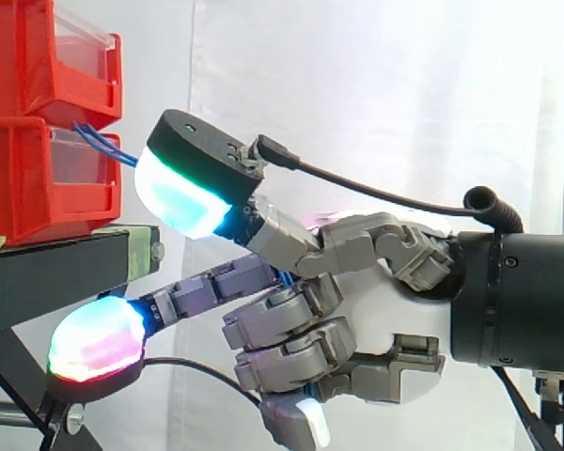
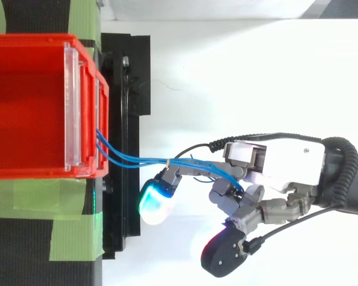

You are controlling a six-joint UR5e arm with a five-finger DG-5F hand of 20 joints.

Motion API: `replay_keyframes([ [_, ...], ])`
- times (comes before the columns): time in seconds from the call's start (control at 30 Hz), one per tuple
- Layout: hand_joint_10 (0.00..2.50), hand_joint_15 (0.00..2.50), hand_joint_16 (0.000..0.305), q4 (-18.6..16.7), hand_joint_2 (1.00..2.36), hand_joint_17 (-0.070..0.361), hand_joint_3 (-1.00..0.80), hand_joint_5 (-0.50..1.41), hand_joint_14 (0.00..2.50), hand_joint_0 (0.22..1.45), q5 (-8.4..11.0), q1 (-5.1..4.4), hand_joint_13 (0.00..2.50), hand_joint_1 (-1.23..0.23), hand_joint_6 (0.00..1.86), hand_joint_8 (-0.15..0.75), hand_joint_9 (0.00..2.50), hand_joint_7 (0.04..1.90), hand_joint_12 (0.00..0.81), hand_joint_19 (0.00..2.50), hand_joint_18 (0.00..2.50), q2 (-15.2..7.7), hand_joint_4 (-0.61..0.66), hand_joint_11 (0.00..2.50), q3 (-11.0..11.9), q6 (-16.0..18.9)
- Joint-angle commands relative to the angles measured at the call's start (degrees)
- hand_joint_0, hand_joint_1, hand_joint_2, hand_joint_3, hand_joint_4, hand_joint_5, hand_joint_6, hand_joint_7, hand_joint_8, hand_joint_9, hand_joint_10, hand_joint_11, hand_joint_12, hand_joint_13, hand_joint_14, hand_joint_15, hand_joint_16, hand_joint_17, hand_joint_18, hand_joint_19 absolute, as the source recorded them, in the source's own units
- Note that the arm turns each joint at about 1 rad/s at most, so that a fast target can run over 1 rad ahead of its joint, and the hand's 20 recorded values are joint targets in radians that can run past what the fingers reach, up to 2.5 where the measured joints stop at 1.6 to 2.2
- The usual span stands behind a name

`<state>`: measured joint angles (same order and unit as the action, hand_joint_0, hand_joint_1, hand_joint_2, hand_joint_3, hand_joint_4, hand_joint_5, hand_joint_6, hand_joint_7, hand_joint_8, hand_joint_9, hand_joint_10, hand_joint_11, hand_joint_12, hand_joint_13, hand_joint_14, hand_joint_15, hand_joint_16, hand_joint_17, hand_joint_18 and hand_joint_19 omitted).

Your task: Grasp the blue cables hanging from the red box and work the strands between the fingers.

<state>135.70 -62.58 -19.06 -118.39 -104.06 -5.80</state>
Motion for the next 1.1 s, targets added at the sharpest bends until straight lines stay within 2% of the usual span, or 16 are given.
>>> replay_keyframes([
  [0.0, 2.5, 1.91, 0.203, 0.0, 1.0, 0.152, -0.98, 0.08, 2.5, 0.77, 0.0, -0.01, 1.71, -0.56, 0.01, 0.553, 1.33, 1.14, 0.682, 0.71, 1.96, 0.0, 0.28, 2.5, 0.0, 0.0],
  [1.07, 2.5, 1.91, 0.204, 0.0, 1.0, 0.153, -0.97, 0.08, 2.5, 0.78, 0.0, -0.01, 1.7, -0.56, 0.01, 0.553, 1.33, 1.14, 0.674, 0.71, 1.95, 0.0, 0.28, 2.5, 0.0, 0.0],
])
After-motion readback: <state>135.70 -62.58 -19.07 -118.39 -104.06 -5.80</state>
